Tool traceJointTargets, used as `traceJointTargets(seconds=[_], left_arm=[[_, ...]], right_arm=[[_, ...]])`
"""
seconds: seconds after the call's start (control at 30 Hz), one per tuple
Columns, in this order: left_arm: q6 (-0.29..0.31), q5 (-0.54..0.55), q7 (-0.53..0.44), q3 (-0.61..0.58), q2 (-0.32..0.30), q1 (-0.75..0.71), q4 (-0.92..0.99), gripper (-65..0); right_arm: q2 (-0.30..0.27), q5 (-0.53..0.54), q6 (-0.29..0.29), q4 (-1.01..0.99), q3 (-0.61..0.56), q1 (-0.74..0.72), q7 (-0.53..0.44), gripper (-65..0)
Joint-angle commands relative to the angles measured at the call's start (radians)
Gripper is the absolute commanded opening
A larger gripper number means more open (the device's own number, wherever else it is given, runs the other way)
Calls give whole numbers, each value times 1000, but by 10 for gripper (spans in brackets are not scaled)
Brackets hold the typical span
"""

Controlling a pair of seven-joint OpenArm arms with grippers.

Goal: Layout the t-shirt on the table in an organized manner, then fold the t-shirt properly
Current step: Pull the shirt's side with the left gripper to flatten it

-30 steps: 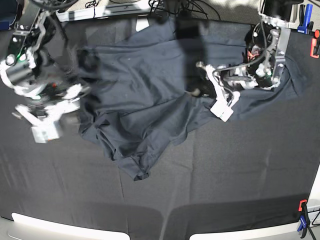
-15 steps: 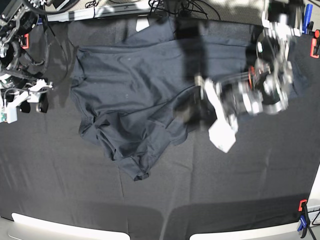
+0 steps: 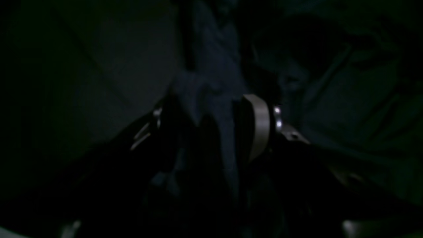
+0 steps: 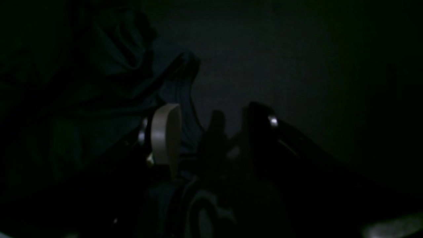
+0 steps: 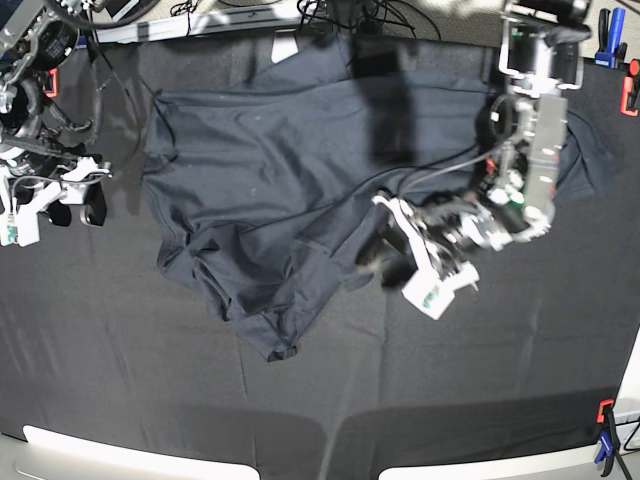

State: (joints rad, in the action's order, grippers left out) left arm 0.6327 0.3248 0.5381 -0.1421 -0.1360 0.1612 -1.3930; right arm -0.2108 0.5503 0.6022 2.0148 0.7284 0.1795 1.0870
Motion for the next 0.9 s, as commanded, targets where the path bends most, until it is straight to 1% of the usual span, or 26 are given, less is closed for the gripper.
traceJointTargets(seconds=[0.0,0.1,0.23,0.33,0.37,0.43,0.47,0.53,0.63,0.73,0.8,0.83,0.87], left_arm=[[3,24,-37,3,19,51,18,-379],[3,23,-33,3,53,130,161,-379],[3,24,-31,3,57,246,343,-379],[3,24,-27,3,52,305,429,-379],[3,24,-10,3,53,317,447,-379],[12,25,34,3,53,324,462,-379],[30,31,46,3,53,323,462,-379],[65,79,94,3,53,321,462,-379],[65,171,186,3,53,322,462,-379],[65,201,227,3,52,321,462,-380],[65,209,228,3,50,321,461,-400],[65,214,227,3,50,322,461,-424],[65,229,224,3,50,322,461,-462]], right_arm=[[-13,12,13,14,3,-10,-16,-336],[-13,12,13,14,3,-10,-9,-336],[-14,12,13,14,3,-10,-5,-336],[-14,12,13,14,3,-10,-6,-336],[-14,12,13,14,3,-10,-5,-336],[-14,12,13,14,3,-10,-6,-336],[-14,15,13,14,3,-10,-6,-336],[-14,40,13,14,3,-10,-5,-336],[-14,63,23,14,3,-11,-5,-336],[-14,63,27,14,3,-11,-3,-336],[-14,63,28,14,3,-11,-3,-336],[-14,63,28,14,3,-11,-2,-336],[-14,63,28,14,3,-11,-3,-336]])
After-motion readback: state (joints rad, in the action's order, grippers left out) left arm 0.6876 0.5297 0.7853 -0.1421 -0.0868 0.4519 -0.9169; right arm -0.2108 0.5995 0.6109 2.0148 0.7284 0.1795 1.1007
